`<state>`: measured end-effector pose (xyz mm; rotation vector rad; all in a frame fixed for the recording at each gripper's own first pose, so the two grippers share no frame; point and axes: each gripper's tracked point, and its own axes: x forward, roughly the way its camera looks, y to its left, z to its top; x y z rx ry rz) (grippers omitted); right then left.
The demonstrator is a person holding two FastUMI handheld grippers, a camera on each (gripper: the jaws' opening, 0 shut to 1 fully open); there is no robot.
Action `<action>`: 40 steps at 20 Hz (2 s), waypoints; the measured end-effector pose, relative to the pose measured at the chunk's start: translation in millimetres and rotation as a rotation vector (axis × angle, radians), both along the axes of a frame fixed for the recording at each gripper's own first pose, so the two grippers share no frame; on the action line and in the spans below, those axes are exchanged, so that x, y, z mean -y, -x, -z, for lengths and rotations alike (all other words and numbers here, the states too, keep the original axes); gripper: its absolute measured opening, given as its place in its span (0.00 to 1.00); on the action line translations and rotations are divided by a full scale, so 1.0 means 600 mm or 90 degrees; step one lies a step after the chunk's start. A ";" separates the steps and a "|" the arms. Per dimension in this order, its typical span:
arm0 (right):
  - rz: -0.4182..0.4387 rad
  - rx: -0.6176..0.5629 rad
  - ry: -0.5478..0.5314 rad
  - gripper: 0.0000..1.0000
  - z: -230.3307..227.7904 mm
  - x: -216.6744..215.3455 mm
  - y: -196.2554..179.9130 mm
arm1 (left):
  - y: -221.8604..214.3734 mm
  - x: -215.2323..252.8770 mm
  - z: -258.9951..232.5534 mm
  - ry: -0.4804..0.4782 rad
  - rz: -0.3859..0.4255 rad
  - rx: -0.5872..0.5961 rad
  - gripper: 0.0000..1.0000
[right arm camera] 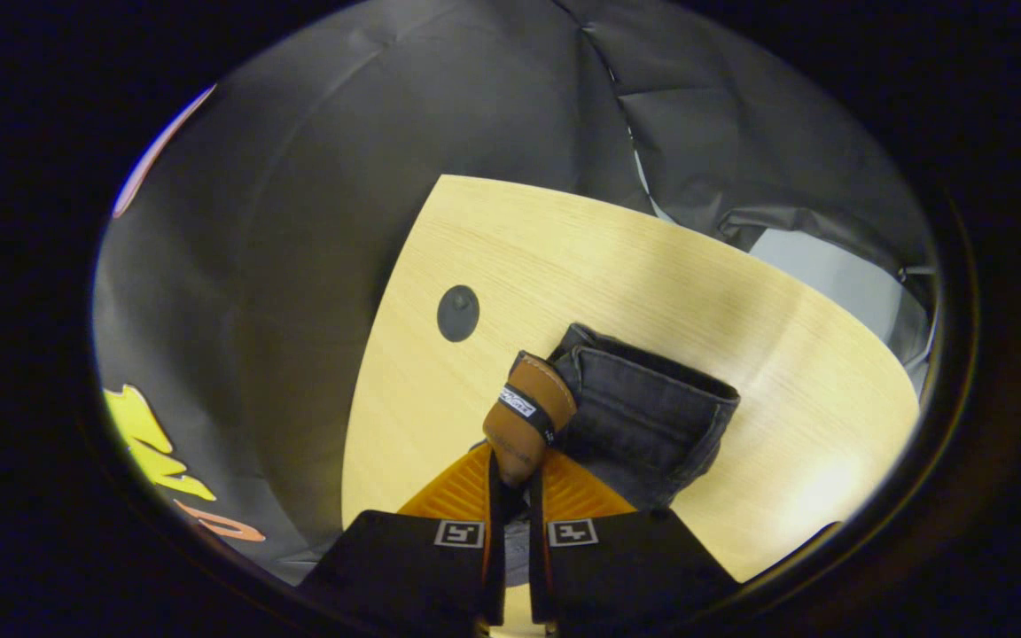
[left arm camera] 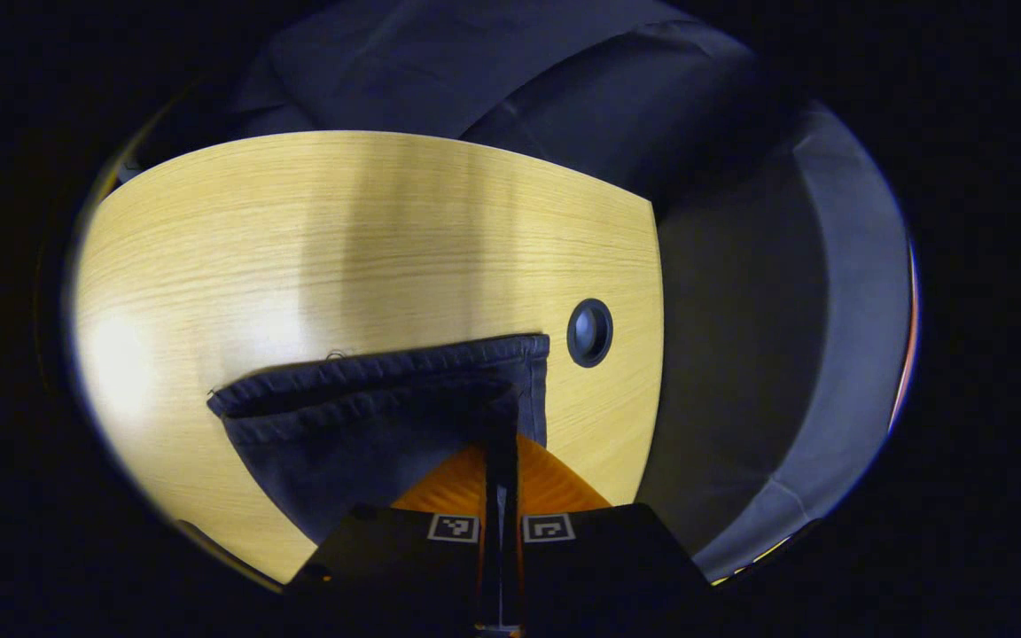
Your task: Grasp the waist and the cuffs of the jeans and fold them to make the two legs overlap; first hold the waist and fold one-third of the jeans toward the cuffs, then hold the cuffs and fold the remaining one-third in the same direction to finish folding.
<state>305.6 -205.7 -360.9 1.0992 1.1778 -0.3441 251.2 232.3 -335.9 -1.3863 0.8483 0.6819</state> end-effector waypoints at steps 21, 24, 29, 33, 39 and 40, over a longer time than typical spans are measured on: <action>-0.200 0.326 0.486 0.92 -0.242 0.058 0.146 | 0.119 0.100 -0.469 -0.489 0.353 0.180 0.99; -0.268 0.403 0.530 0.98 -0.252 0.015 0.176 | 0.186 0.184 -0.550 -0.604 0.408 0.257 0.99; -0.283 0.479 0.546 0.98 -0.280 -0.011 0.224 | 0.313 0.287 -0.571 -0.718 0.438 0.341 0.99; -0.264 0.454 0.532 0.98 -0.258 0.017 0.196 | 0.389 0.341 -0.557 -0.770 0.446 0.353 0.98; -0.239 0.390 0.481 0.98 -0.146 0.064 0.160 | 0.410 0.366 -0.552 -0.786 0.436 0.333 0.99; -0.232 0.374 0.476 0.98 -0.112 0.079 0.142 | 0.412 0.369 -0.547 -0.782 0.435 0.323 0.99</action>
